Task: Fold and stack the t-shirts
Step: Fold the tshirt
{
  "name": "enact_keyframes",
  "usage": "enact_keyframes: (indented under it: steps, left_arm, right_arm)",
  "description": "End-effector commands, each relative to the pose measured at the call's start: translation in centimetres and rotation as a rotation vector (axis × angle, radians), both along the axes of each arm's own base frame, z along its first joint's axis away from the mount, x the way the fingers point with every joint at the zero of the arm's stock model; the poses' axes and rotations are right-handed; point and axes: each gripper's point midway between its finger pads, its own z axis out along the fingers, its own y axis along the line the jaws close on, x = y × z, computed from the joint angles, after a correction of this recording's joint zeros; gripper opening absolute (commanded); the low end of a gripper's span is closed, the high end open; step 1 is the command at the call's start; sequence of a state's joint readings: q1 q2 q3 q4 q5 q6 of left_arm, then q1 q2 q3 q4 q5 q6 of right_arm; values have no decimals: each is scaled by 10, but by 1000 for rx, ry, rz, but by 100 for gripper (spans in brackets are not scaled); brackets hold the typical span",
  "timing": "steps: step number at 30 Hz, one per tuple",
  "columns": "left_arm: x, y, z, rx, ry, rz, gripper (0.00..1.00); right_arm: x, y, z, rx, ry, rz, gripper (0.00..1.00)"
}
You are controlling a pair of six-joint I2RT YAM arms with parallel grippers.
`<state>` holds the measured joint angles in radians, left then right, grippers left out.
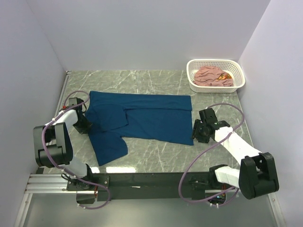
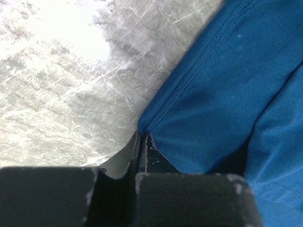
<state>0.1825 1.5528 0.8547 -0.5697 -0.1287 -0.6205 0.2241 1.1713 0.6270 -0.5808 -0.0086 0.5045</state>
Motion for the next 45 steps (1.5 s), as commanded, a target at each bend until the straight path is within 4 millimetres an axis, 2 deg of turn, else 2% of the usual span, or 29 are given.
enact_keyframes:
  steps: [1,6,14,24,30,36,41,43,45]
  left_arm:
    - [-11,1,-4,14,28,-14,1]
    - [-10,2,-4,18,30,-18,1]
    - [-8,2,-2,20,26,-27,1]
    - [-7,3,-1,24,21,-31,1]
    - [-6,1,2,15,7,-37,1]
    - [-8,1,3,18,5,-35,1]
    - [-9,2,5,20,4,-26,1]
    - [-12,1,6,15,12,-21,1]
    - [-13,2,10,24,4,-15,1]
  right_arm:
    - [3,9,-6,56,10,-13,53]
    - [2,15,-15,85,46,-28,51]
    - [-4,8,-22,26,107,-36,50]
    - [-14,13,-37,-58,203,-11,50]
    - [-24,13,-43,-94,259,17,46]
    - [-27,9,-40,-110,260,19,31]
    - [-29,5,-38,-126,254,23,12]
    - [-30,4,-36,-127,253,27,1]
    - [-29,4,-32,-123,240,30,0]
